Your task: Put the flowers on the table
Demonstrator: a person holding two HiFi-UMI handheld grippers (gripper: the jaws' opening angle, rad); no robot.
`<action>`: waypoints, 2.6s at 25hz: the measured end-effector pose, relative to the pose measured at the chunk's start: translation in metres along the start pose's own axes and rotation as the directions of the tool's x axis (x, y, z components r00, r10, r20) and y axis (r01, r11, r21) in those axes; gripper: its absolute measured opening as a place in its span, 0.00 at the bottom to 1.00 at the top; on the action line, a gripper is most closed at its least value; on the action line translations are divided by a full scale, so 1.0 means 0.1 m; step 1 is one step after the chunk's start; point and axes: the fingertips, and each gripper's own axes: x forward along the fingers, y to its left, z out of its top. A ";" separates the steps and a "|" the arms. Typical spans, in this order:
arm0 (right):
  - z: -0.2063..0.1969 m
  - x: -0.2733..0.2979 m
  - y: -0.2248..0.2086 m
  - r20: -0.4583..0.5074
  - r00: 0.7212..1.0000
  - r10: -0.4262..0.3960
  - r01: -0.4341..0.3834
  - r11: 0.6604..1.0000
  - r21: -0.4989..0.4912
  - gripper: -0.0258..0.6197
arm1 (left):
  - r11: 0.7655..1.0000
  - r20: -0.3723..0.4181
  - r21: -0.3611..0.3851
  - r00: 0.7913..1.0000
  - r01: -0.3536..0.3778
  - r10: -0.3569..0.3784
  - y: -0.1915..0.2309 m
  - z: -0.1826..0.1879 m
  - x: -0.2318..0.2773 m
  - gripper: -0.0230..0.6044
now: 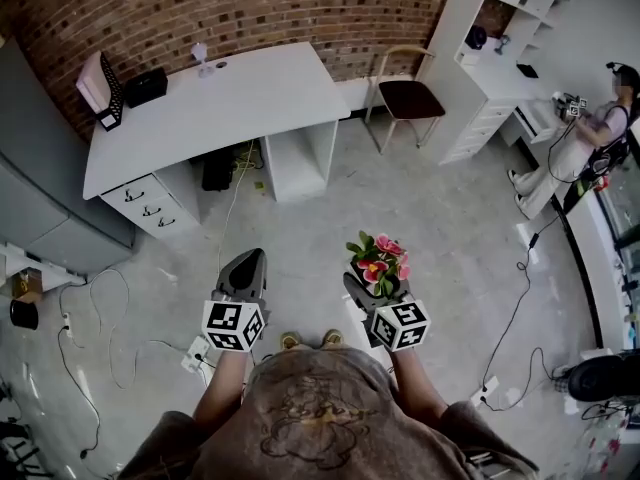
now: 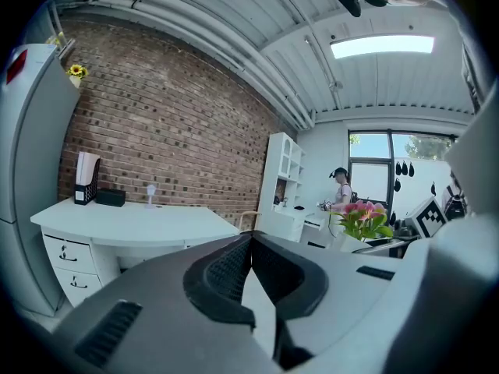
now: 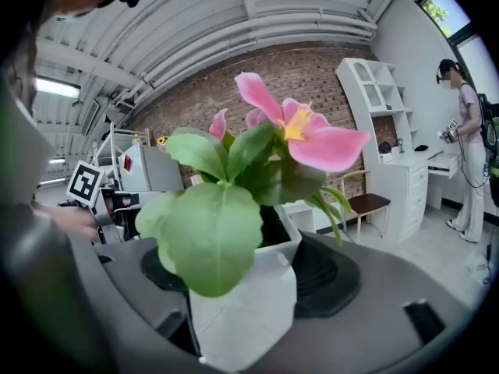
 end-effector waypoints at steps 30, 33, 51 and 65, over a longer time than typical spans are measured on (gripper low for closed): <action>0.28 0.94 -0.29 0.019 0.999 -0.034 0.034 0.999 0.004 0.59 | 0.996 -0.019 0.019 0.996 0.083 -0.083 0.47 0.14 0.99 0.07; 0.41 1.11 -0.41 0.015 1.000 -0.026 0.026 1.000 -0.005 0.59 | 0.997 -0.017 0.017 0.997 0.075 -0.075 0.53 0.24 1.20 0.07; 1.17 2.03 -1.33 0.027 0.997 0.072 -0.072 0.997 -0.026 0.59 | 1.000 0.005 0.018 1.000 -0.020 0.020 0.69 0.69 2.44 0.07; 1.39 2.41 -1.87 -0.001 0.989 0.147 -0.147 0.988 -0.041 0.59 | 0.996 0.019 0.012 0.996 -0.087 0.087 0.61 0.76 3.00 0.07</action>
